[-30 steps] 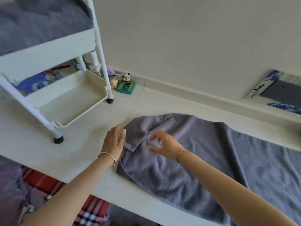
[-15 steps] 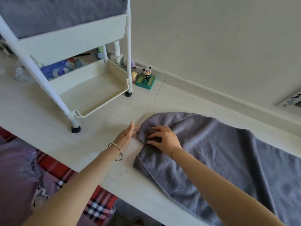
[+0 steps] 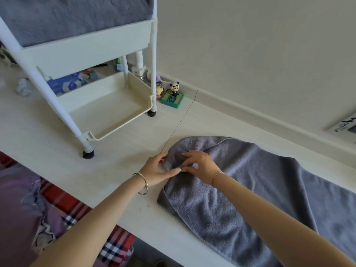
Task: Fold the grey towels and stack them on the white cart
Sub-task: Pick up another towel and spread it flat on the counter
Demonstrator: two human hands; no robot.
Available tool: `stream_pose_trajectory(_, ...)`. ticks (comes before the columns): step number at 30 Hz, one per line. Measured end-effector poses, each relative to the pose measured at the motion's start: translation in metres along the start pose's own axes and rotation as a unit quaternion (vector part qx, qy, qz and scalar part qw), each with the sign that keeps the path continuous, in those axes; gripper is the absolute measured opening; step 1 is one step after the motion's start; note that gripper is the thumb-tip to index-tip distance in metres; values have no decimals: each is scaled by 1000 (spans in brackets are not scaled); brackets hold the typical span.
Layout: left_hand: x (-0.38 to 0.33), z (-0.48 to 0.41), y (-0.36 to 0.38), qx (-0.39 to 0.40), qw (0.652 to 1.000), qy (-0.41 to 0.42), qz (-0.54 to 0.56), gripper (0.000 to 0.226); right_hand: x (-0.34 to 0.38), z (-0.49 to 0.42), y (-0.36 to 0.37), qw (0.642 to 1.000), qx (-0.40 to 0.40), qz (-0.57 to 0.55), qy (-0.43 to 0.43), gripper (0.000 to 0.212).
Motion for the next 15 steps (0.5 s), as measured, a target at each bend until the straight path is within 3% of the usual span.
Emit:
stream_pose_trajectory(3, -5, -1, 2, 11, 1000, 14, -5, 83, 14, -7, -48, 989, -60, -117, 62, 7)
stream_pose_trajectory(8, -46, -11, 1, -5, 998, 54, 22, 78, 71, -26, -155, 961, -168, -219, -16, 9)
stream_pose_trajectory(12, -96, -7, 11, 78, 991, 53, 97, 47, 86, -41, -214, 920, -238, -308, -39, 15)
stream_pose_trajectory(15, -114, -1, 15, 124, 985, 34, 114, 51, 83, -53, -246, 914, -286, -285, -26, 15)
Point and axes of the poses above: each hand's wrist, its own z-axis away from the middle knuckle, its own y-axis out of the palm, x = y × z, the point moved 8 cm from there along -z, towards the middle knuckle, and after that the axes turned 1 degree about y, right-handed, at the moved point
